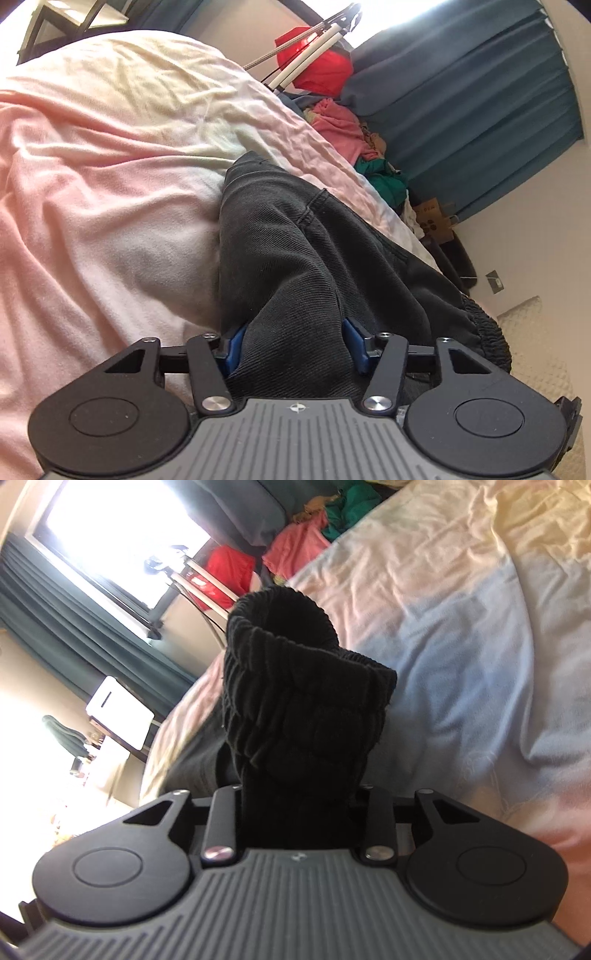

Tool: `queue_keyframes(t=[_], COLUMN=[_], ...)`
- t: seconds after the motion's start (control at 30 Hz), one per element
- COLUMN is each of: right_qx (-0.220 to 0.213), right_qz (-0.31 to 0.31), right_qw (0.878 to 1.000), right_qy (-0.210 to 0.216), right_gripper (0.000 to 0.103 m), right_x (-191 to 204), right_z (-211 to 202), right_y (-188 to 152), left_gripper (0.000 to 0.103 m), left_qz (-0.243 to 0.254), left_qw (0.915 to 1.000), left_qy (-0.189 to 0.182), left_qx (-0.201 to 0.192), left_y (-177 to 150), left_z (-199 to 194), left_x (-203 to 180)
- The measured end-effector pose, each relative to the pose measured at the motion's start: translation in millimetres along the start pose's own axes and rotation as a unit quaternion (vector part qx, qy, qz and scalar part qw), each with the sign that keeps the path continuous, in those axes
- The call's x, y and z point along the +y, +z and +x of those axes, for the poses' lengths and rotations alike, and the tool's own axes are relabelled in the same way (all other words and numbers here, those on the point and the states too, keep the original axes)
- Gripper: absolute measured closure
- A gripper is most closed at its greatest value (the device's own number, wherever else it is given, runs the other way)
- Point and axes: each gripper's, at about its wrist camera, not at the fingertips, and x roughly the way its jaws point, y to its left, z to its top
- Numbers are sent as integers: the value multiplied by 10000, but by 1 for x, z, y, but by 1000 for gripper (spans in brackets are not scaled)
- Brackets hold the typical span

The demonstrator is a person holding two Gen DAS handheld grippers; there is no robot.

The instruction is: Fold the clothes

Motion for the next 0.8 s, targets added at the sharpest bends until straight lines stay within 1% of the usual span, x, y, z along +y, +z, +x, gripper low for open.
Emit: queue_keyframes(t=[0.17,0.27,0.37,0.47,0.6,0.73,0.8], right_qx=[-135,-216,-303,-470,-787,-1112,-1275], right_qz=[138,220,400,587,698,859,904], right_qw=[9993,9981,9967,9950,9927,9896,9876], right_qy=[330,527,633,653,583,314,142], right_gripper=[72,73,73,73,74,74,74], right_x=[4,7,3,-9,-36,-73,-91], right_z=[-22,-35,-53,-74,-107,-135,-146], right_y=[15,25,42,65,106,168,204], left_gripper=[58,62,65,66,67,68,68], left_qz=[-111,-99,102,356,530,733,717], left_qw=[9995,9988,9985,9975,9953,9907,9884], left_qy=[-240,-438,-499,-594,-806,-1078,-1210], left_qx=[-143,-174,-176,-162,56,389,565], left_y=[0,2,5,10,12,9,7], left_z=[-15,-25,-28,-20,19,93,137], left_x=[-11,-32,-69,-112,-174,-244,-277])
